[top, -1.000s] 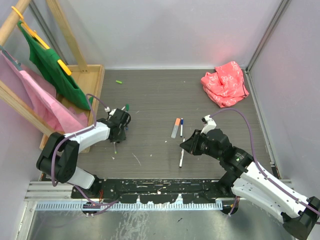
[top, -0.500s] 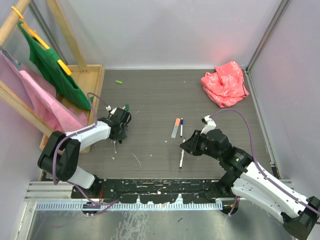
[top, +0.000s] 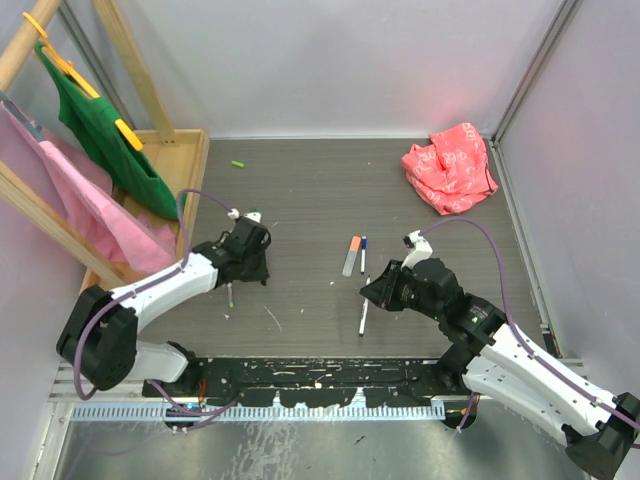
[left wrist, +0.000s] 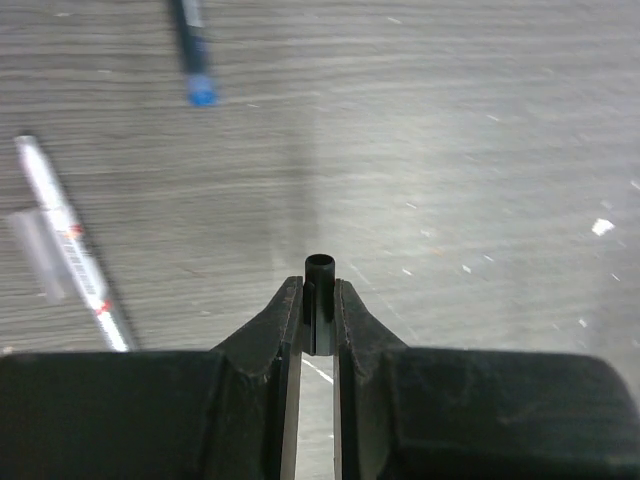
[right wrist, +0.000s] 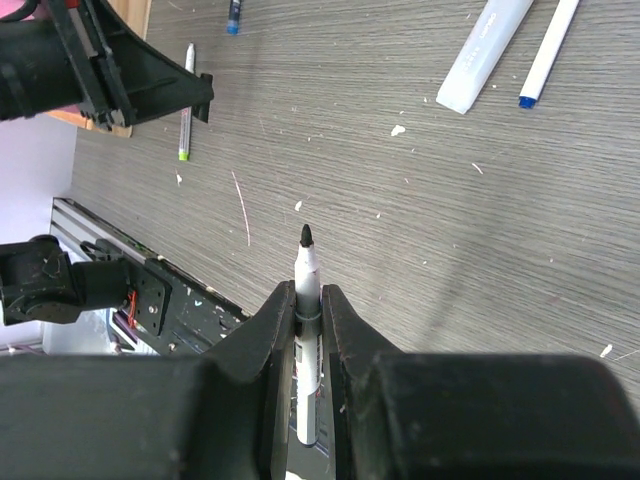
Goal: Insert the pens into the pen caps
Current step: Move the pen cap to the center of the board.
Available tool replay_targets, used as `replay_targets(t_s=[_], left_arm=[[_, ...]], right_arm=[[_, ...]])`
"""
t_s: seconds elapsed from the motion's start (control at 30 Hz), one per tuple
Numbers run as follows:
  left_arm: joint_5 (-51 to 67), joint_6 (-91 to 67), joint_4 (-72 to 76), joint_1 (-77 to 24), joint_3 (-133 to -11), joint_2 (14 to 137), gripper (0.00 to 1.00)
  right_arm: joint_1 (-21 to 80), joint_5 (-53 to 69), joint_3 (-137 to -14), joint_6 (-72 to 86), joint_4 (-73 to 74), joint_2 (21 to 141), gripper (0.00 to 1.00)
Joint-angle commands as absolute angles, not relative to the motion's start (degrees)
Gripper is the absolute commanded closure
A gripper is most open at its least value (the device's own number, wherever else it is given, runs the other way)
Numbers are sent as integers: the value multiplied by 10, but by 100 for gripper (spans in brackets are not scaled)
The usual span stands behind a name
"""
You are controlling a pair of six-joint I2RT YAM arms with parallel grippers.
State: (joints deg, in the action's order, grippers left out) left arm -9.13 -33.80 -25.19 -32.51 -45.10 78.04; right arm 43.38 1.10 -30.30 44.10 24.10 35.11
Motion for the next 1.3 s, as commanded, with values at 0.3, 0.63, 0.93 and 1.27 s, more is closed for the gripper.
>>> replay_targets(t_s=[0.3, 0.63, 0.93, 1.27], left_arm=[[-119, -417, -206, -516, -509, 825, 96], [-134, -431, -180, -579, -550, 926, 94], [-134, -429, -175, -583, -549, 948, 85], [-140, -420, -173, -582, -541, 929, 67]], right_arm=[[434, -2, -315, 453, 227, 338, 100], [435, -2, -307, 464, 236, 316, 100], [434, -2, -305, 467, 241, 312, 100], [435, -4, -309, 464, 242, 313, 100]])
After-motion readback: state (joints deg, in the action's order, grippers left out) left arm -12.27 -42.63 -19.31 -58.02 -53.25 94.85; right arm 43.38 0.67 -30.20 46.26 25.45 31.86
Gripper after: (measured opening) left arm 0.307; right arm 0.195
